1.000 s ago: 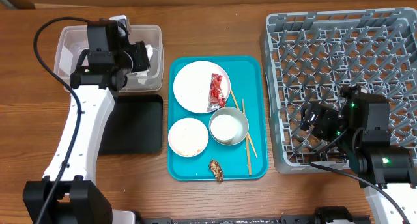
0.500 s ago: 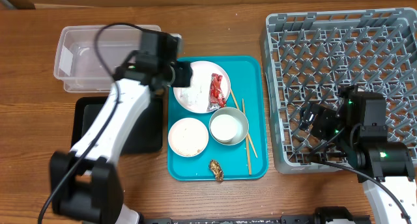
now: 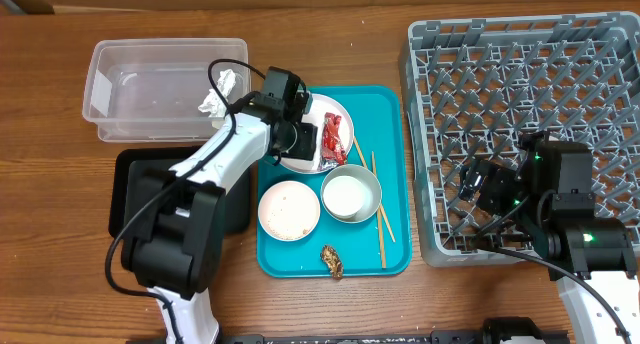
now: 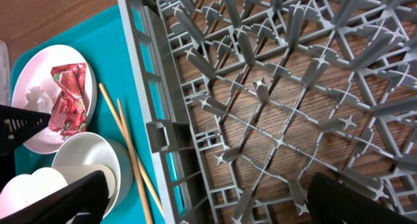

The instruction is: Sort waste into correct bins and load items into the dishwasher

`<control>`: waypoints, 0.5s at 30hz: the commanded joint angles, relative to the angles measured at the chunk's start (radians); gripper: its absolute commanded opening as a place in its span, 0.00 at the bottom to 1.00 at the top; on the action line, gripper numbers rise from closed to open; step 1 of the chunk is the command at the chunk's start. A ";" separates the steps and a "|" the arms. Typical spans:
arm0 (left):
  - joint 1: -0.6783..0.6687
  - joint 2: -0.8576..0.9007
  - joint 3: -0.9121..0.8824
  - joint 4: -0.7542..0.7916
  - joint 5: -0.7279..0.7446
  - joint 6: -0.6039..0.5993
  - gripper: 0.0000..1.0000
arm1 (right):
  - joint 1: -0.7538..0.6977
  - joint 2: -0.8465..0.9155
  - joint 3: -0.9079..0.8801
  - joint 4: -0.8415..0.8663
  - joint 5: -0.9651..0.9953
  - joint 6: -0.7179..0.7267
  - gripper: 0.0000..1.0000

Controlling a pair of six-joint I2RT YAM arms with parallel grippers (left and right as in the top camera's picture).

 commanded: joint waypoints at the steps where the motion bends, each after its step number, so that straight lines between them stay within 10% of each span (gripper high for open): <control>1: -0.006 0.011 0.005 -0.001 -0.010 0.003 0.37 | -0.002 -0.002 0.032 0.006 0.009 -0.006 1.00; 4: -0.006 0.010 0.005 -0.005 -0.009 0.003 0.04 | -0.002 -0.002 0.032 0.006 0.009 -0.006 1.00; 15: 0.024 -0.029 0.172 -0.170 -0.036 0.005 0.04 | -0.002 -0.002 0.032 0.006 0.009 -0.006 1.00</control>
